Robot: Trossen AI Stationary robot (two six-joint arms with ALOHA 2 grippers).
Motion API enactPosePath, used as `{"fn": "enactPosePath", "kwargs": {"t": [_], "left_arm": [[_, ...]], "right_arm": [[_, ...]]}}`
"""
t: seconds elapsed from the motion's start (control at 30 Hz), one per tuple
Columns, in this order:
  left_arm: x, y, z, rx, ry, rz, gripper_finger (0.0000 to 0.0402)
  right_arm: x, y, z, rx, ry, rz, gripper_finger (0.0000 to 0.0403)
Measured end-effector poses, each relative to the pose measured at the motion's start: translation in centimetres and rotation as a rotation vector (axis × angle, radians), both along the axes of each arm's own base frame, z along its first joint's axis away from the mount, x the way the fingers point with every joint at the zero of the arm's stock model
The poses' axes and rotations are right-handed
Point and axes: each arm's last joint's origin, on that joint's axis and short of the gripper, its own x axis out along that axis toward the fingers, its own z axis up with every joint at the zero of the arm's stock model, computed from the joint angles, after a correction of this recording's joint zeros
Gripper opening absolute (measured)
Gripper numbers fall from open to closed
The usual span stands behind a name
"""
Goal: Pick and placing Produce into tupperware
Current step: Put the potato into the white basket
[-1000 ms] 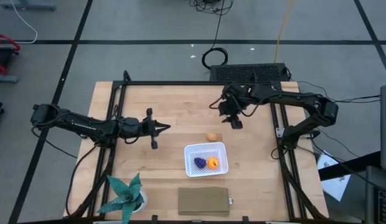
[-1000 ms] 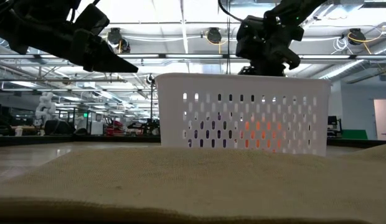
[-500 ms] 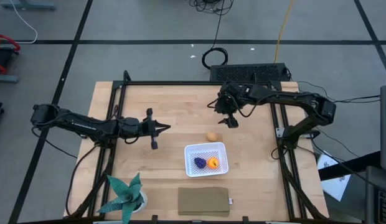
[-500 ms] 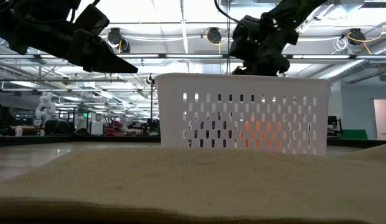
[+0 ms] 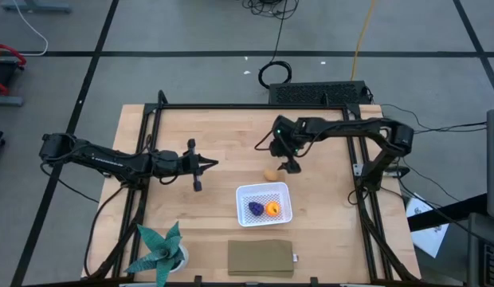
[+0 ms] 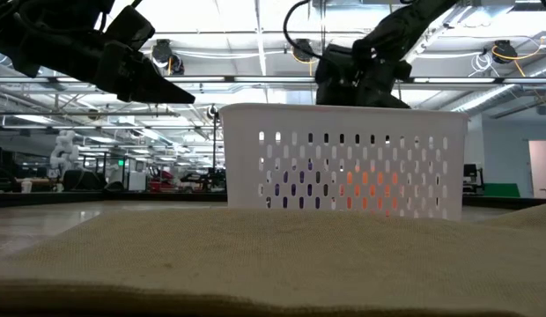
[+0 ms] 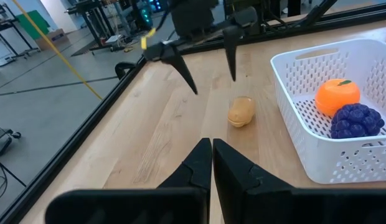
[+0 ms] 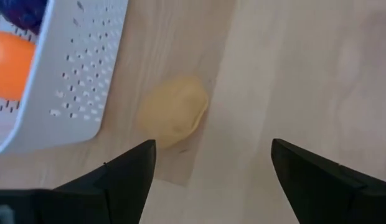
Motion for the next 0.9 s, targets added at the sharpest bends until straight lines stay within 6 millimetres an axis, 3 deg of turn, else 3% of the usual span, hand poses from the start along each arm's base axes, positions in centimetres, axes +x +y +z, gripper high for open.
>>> {"fn": "enactPosePath", "kwargs": {"t": [0.5,0.9], "left_arm": [[0.0,-0.1,-0.1,-0.011,0.005,-0.031,0.0019],[0.0,-0.1,-0.1,-0.011,0.009,-0.031,0.0019]], "right_arm": [[1.5,2.1,-2.1,0.024,0.029,0.106,0.0311],[2.2,2.2,-3.2,0.006,0.005,0.137,0.0311]]}}
